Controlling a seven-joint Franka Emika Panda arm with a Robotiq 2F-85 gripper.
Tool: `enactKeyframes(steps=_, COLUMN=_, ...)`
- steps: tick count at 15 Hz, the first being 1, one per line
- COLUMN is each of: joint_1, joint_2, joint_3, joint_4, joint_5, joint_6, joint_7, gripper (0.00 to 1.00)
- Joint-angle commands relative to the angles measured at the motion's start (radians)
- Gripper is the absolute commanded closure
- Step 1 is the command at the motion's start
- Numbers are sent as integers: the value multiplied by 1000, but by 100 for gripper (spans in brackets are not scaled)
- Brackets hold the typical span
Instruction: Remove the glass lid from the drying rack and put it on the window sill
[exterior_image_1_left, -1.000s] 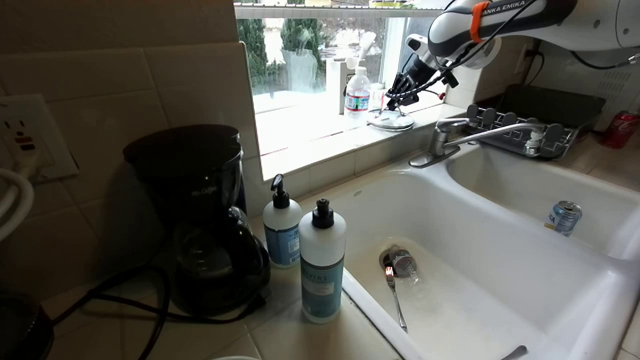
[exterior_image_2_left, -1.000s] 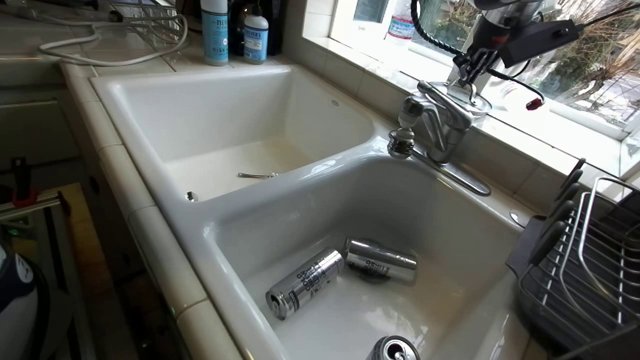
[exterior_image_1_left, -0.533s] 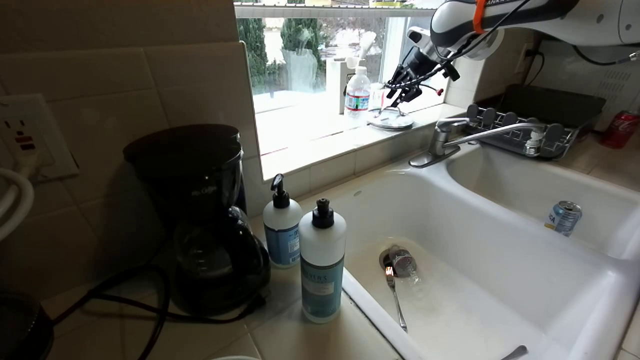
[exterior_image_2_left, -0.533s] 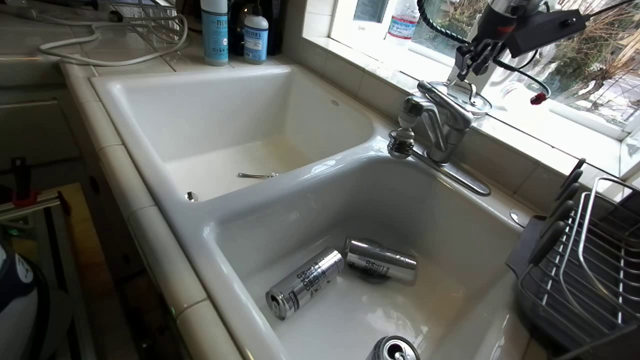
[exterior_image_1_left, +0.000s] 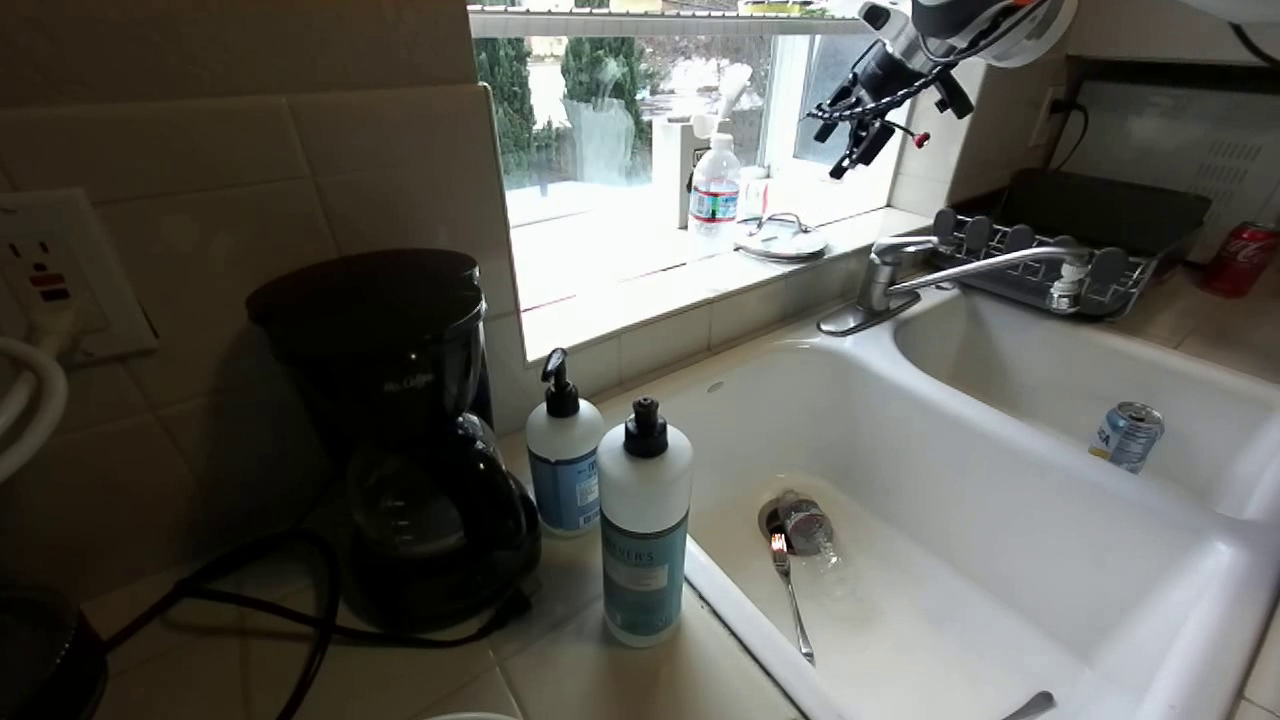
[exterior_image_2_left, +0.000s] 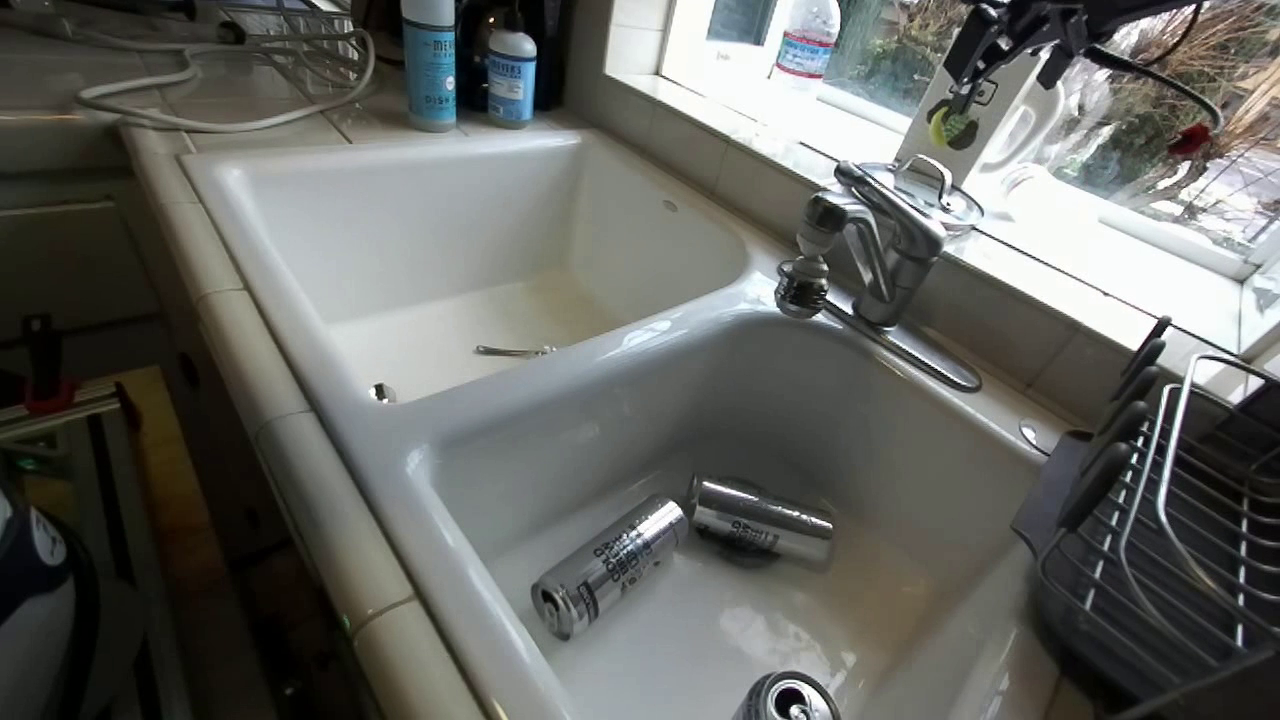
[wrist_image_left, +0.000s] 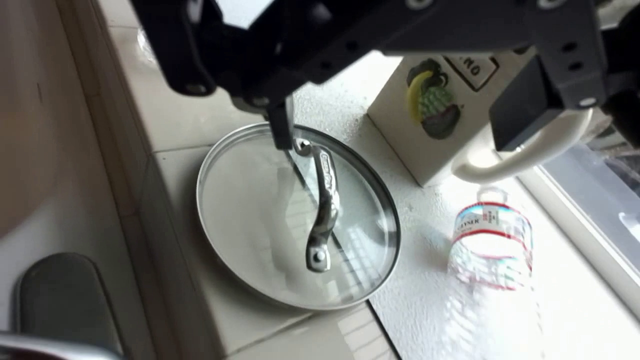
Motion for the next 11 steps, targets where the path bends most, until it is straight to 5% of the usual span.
enactKeyframes(steps=1, joint_1=5, joint_2=-176, joint_3=-48, joint_4=-241, joint_5=-6, joint_6=-2, joint_7=125, gripper=0)
enactKeyframes(steps=5, joint_1=-39, joint_2=-326, joint_3=1, joint_4=-423, joint_5=109, joint_6=14, joint_7=36, gripper=0)
enactKeyframes(steps=10, joint_1=7, joint_2=-520, joint_3=-14, joint_4=-648, joint_5=202, joint_6=187, joint_7=-65, gripper=0)
enactKeyframes(steps=11, joint_1=13, joint_2=-408, joint_3=-35, joint_4=-497, joint_5=159, joint_6=99, joint_7=-9, gripper=0)
